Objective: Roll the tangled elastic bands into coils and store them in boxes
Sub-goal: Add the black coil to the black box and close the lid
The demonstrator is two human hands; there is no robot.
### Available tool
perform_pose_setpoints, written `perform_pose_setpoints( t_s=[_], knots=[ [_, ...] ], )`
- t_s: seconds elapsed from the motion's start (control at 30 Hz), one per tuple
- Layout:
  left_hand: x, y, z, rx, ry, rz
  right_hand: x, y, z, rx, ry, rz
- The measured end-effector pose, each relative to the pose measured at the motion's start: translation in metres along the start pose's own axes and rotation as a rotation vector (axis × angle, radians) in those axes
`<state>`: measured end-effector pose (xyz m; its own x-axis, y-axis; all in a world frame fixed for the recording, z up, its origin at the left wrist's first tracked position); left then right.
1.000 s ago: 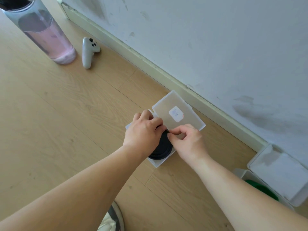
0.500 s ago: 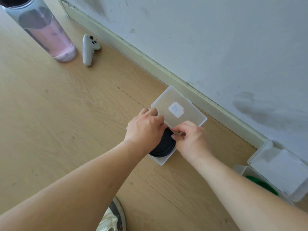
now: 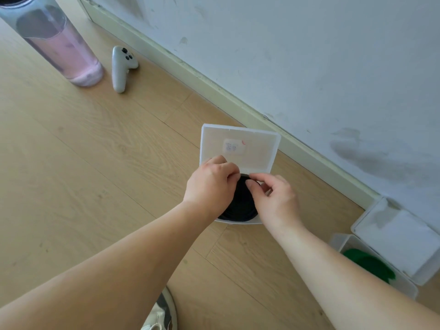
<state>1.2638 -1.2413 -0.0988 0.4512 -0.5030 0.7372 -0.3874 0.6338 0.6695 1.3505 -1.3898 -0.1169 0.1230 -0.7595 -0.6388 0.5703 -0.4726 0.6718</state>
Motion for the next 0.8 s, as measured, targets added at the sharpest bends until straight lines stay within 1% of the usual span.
perform_pose_setpoints(
  t_s=[0.1,0.33,0.43,0.53,0.6,0.67,0.73,0.8],
  knots=[
    [0.000,0.000,0.001,-0.005,0.002,0.058,0.005,-0.004,-0.008,-0.012,-0.060,-0.074],
    [0.000,-0.005,0.004,-0.007,0.036,0.022,0.005,-0.005,-0.008,0.010,-0.039,-0.003],
    [-0.001,-0.006,0.003,-0.014,0.099,-0.013,0.004,-0.004,-0.008,0.030,-0.053,0.019],
    [0.000,-0.010,-0.002,-0.067,0.174,-0.057,0.006,-0.005,-0.010,0.017,-0.124,-0.017],
    [-0.002,-0.009,-0.004,-0.093,0.227,-0.086,0.008,-0.008,-0.012,-0.007,-0.188,-0.084],
    [-0.008,-0.004,-0.006,-0.081,0.292,-0.078,0.014,-0.005,-0.012,0.009,-0.243,-0.141],
    [-0.016,0.006,-0.007,-0.036,0.352,-0.070,0.022,0.000,-0.012,0.054,-0.295,-0.150],
    [-0.019,0.009,-0.005,-0.042,0.381,-0.070,0.033,0.003,-0.009,0.074,-0.357,-0.162]
  ],
)
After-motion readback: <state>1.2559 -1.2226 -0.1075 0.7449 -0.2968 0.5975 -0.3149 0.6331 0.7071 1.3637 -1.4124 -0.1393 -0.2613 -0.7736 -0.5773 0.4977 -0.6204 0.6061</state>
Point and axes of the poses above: each hand's wrist, its own z-axis away from the middle knuckle, its own y-axis out of the back of the hand, x = y × z, the point moved 10 cm from there along -z, towards the middle knuckle, and after that the axes turned 8 degrees about z, right-handed, at the moved point
